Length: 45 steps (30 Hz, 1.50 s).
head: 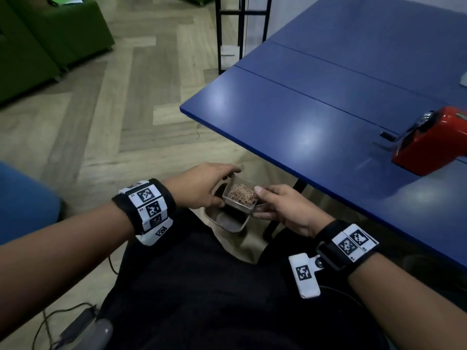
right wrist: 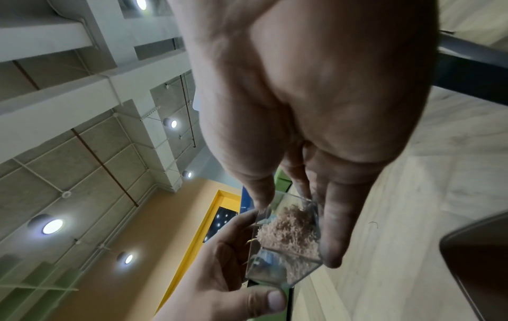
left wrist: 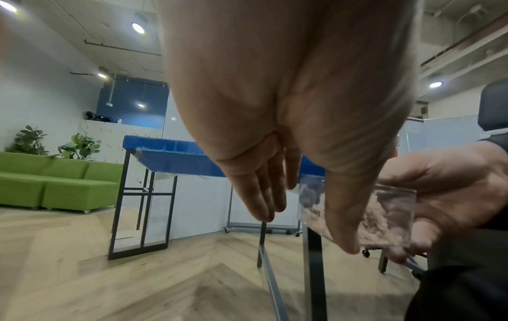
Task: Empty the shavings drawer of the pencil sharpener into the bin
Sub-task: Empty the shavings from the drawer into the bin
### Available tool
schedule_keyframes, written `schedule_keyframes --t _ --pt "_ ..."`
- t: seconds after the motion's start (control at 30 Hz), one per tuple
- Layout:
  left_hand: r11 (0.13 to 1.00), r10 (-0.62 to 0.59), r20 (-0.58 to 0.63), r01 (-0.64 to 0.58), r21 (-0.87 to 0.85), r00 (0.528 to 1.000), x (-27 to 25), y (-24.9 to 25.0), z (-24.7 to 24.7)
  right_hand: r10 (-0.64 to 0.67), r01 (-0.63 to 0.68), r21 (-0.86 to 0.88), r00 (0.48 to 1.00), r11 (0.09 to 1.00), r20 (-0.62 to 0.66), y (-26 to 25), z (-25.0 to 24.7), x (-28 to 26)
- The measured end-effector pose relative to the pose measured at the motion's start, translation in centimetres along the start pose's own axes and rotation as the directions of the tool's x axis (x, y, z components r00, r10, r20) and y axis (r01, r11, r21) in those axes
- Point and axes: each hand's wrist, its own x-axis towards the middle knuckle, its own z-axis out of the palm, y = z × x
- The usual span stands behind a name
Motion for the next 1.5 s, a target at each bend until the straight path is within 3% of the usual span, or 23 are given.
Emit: schedule_keyframes --t 0.13,0.37,0.53,0.73,0.9,1.0,1.13,1.2,1.43,1.5 --pt "0.995 -0.089 0.053 0.086 0.058 0.995 1.9 -1.5 0.1 0.041 -0.041 -0.011 0.999 0.999 0.01 0.9 -1.1 2.0" --pt "0.941 -0.327 0.116 0.335 -0.052 0.938 5.6 -6.4 2.2 0.107 -0.108 -0.021 0.994 0.994 -0.014 2.7 -2.1 6.7" --pt "0.858 -0.452 0.183 0.482 -0.178 0.873 8.1 -10.6 6.4 0.15 -0.156 -0.081 0.985 0.984 -0.08 4.8 -2.4 10.8" --pt "0.781 -0.531 0.21 0.57 -0.255 0.821 11.8 -14.3 13.5 0.23 -0.246 -0.099 0.962 0.964 -0.148 7.4 -3.4 15.7" --pt "0.612 -0.673 0.257 0.717 -0.333 0.694 13.4 -18.3 20.4 0.215 -0.281 -0.222 0.936 0.934 -0.28 11.0 -5.4 19.9" --pt "0.453 -0.755 0.328 0.813 -0.366 0.568 13.0 -21.3 25.5 0.255 -0.322 -0.232 0.927 0.918 -0.276 13.2 -6.3 21.9" --pt "0.288 -0.796 0.386 0.853 -0.436 0.466 12.2 -22.8 29.3 0.289 -0.352 -0.205 0.914 0.913 -0.283 15.6 -6.9 23.6" --pt "0.242 -0.807 0.385 0.846 -0.476 0.448 12.3 -23.2 30.7 0.31 -0.368 -0.196 0.91 0.909 -0.275 16.5 -6.9 24.6" --pt "0.254 -0.808 0.324 0.788 -0.561 0.492 13.0 -22.9 33.2 0.339 -0.407 -0.151 0.877 0.901 -0.341 19.3 -6.7 28.3" --pt "0.221 -0.817 0.336 0.792 -0.569 0.469 12.8 -23.4 34.0 0.336 -0.423 -0.181 0.865 0.888 -0.373 19.9 -6.3 29.0"
